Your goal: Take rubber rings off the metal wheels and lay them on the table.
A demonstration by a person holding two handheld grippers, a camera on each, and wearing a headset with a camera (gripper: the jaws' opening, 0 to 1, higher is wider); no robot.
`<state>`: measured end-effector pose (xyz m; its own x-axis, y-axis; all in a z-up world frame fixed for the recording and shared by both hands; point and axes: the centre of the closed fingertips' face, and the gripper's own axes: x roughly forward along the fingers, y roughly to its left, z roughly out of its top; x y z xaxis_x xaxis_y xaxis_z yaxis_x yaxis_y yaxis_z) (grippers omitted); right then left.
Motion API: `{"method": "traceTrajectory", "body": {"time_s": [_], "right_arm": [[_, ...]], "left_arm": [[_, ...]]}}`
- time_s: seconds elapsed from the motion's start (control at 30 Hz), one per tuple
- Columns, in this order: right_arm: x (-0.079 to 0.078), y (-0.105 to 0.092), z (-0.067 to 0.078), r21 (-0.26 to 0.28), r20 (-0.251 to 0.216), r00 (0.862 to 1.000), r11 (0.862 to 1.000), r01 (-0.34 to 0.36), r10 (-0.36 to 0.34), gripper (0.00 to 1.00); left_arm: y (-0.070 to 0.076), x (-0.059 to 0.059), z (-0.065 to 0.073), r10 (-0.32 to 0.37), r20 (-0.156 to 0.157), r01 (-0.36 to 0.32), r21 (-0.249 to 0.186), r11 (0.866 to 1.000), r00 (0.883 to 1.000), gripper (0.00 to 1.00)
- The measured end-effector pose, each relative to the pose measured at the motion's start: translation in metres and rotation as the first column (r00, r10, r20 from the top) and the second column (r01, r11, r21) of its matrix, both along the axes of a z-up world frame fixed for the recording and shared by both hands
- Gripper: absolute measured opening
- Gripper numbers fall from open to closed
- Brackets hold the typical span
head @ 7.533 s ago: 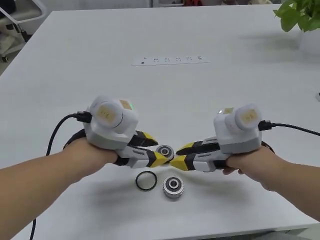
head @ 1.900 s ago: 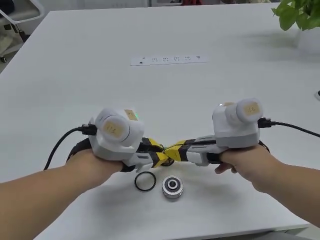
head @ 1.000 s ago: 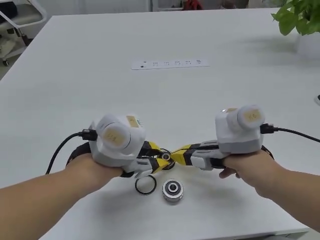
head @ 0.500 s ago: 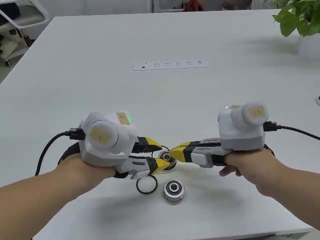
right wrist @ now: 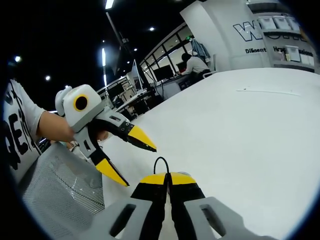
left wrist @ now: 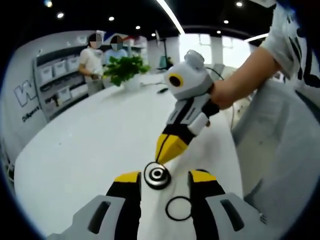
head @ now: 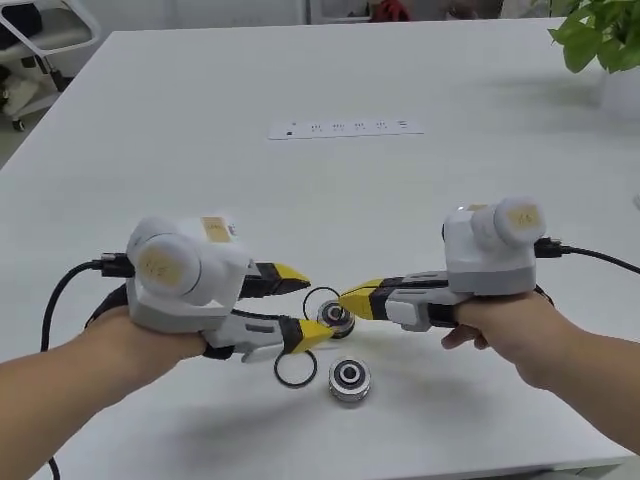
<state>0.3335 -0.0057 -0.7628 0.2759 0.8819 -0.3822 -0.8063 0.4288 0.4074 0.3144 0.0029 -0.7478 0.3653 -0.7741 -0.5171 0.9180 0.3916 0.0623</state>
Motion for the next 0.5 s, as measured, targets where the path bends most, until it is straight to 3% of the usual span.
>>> {"method": "traceTrajectory", "body": {"time_s": [0.5], "right_arm": [[-0.012,0.010,0.003,0.023,-0.036,0.998,0.999,-0.049,0.050,0.00]], "left_arm": [[0.016,-0.014,0.006,-0.007,0.008,0.007,0.006,1.000,1.000,0.47]]}}
